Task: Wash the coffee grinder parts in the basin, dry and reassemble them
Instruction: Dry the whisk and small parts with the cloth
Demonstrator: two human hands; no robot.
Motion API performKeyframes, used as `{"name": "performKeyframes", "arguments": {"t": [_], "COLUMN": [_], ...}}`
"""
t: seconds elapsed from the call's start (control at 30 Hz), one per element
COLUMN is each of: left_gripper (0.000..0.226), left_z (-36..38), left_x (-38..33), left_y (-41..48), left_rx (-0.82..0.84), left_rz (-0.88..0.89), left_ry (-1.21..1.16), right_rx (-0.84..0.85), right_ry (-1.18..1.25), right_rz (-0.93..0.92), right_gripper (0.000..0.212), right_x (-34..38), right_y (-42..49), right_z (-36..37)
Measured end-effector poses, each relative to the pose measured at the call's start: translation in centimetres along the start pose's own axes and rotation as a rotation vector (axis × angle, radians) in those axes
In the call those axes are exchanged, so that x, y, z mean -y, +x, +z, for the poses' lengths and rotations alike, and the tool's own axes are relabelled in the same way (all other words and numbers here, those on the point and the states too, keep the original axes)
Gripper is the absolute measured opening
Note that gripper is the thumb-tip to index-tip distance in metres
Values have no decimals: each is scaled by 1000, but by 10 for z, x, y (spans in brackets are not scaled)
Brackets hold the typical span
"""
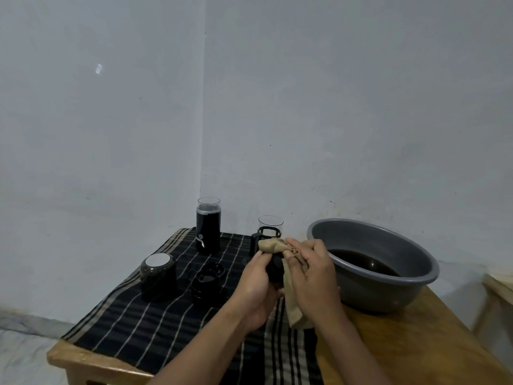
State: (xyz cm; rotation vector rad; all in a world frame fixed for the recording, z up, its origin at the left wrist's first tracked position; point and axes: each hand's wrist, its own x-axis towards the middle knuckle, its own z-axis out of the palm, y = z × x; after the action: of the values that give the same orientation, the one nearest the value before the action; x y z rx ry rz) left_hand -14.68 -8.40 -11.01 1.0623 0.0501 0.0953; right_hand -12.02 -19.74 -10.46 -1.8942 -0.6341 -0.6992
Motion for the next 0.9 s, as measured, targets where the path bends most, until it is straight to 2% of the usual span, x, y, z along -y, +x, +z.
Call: {"name": "performKeyframes", "arguments": {"t": [0.07,0.23,0.37,0.43,0.5,0.6,0.7,0.8,0.9], "left_gripper": [36,38,49,57,61,69,74,60,49], "left_z": [0,2,8,7,7,13,15,13,14], "left_x": [-1,-9,-16,-17,-15,-11,-6,0,2], "left_y": [0,5,2,3,4,0,-2,-1,-7], "left_rx": [41,11,-5,0,16,2,-37,-88,-80], "left_rz": [42,117,-19,-105,-115,-37,37,139,246], "left_ry": [37,-28,-195,-273,-239,-172,-151,-70,63], "right_rx": [1,32,10,84,154,131,23,-48,-103], "right_ry": [-54,-146,-180,-225,-283,-310,-312,-302,-196], "right_rz": [-11,18,-62,-86,-146,-244,-244,-178,-13], "right_gripper": [33,29,21,22,25,29,32,27,16], "right_x": [-3,-8,-5,-4,-1,3,7,16,23], "right_y": [4,-1,-9,-12,-17,-18,-14,-3,14], "right_z": [-4,-7,-2,0,1,0,3,6,4]}}
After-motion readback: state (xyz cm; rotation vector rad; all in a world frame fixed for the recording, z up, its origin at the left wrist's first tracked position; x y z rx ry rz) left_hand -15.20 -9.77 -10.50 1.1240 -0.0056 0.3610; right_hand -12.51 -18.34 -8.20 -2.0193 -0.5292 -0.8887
